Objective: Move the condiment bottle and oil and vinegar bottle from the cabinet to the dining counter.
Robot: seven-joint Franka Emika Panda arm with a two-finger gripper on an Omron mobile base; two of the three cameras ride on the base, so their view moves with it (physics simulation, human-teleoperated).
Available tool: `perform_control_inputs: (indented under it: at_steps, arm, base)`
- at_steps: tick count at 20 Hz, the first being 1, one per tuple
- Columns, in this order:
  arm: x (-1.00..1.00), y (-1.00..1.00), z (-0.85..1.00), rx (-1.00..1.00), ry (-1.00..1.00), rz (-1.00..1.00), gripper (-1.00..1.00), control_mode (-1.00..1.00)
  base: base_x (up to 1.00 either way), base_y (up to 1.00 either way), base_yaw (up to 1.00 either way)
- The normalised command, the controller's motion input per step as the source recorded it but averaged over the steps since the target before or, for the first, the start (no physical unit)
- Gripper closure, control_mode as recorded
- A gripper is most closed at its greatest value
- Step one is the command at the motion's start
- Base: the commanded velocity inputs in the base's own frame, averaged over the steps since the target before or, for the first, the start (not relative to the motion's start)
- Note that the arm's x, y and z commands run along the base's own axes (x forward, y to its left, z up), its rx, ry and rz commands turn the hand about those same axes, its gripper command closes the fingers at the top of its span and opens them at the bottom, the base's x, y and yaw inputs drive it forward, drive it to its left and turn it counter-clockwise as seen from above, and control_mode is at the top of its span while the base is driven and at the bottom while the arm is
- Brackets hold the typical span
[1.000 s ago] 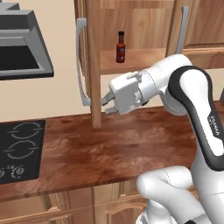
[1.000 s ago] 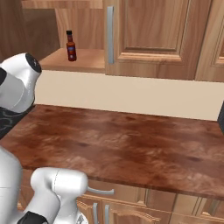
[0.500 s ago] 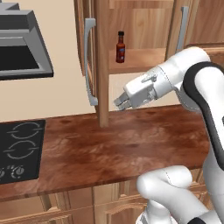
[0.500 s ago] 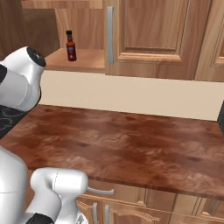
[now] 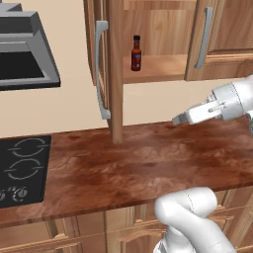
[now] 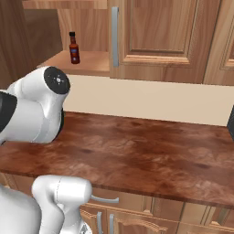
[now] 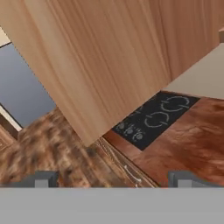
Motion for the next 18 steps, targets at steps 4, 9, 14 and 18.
perform_control_inputs:
  at_steps: [4,9,14,18]
  arm:
    - [0.04,-0.68,0.0,0.0,-0.19,-0.25,-1.0,-1.0]
    - [0.29,-0.41,0.06,-0.01,-0.23,-0.25,-1.0,-1.0]
    - [0.56,-0.37,0.06,-0.02,-0.16,-0.24,-1.0,-1.0]
    - [0.71,-0.54,0.01,0.0,-0.05,-0.22,-1.0,-1.0]
  base:
    - [0.0,0.0,0.0]
    - [0.0,0.0,0.0]
    - [0.0,0.0,0.0]
    - [0.0,0.0,0.0]
